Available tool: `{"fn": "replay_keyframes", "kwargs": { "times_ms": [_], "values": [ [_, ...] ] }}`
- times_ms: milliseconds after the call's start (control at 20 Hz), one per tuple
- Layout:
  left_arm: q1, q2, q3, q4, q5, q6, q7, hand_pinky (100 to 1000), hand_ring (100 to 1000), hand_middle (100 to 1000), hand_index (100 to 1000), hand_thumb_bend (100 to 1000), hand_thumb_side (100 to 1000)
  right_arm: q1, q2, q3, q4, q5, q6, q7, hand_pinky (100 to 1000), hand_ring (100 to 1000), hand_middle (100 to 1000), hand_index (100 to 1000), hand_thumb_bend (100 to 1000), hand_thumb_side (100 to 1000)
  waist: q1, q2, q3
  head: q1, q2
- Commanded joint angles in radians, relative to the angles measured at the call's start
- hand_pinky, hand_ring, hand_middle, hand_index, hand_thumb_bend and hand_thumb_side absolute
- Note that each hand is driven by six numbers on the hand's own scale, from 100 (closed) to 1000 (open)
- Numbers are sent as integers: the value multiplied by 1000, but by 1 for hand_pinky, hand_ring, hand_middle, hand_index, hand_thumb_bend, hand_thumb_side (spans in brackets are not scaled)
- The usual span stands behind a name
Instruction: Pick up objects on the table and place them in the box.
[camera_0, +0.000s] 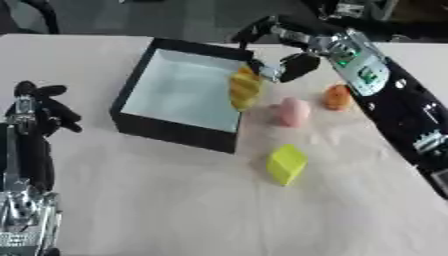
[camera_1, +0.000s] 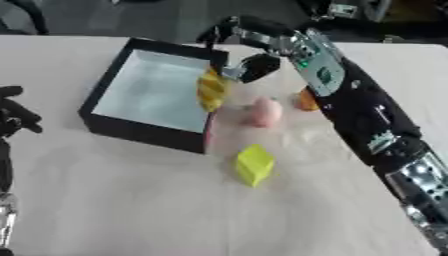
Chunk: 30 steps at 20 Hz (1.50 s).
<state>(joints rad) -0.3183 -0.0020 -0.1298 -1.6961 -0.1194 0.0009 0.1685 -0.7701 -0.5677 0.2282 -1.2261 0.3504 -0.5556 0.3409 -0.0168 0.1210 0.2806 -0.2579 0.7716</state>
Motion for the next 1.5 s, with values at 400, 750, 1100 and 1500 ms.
{"fn": "replay_keyframes", "kwargs": {
  "times_ms": [400, 750, 1100, 1500],
  "values": [
    [-17, -5, 7, -22, 0, -3, 2, 391, 431, 374, 652, 100, 942, -17, -30, 8, -27, -10, 17, -109, 779, 832, 659, 886, 100, 640, 8, 6, 3, -7, -2],
    [-12, 1, 7, -19, -1, -5, -9, 456, 506, 454, 661, 100, 952, 20, -66, 3, -15, 10, 35, -25, 796, 860, 690, 902, 100, 723, 4, 4, -18, 1, -2],
    [-4, 17, 22, -19, -3, 0, 14, 459, 511, 458, 662, 100, 952, 88, -111, -14, -12, 113, 57, 233, 832, 900, 772, 930, 100, 819, 2, 3, -47, 18, -2],
    [-6, 15, 22, -24, -2, -1, 14, 461, 513, 459, 663, 100, 950, 93, -97, -16, 45, 343, 46, 300, 852, 916, 840, 947, 100, 640, 6, 3, -47, 14, -2]
  ]
}}
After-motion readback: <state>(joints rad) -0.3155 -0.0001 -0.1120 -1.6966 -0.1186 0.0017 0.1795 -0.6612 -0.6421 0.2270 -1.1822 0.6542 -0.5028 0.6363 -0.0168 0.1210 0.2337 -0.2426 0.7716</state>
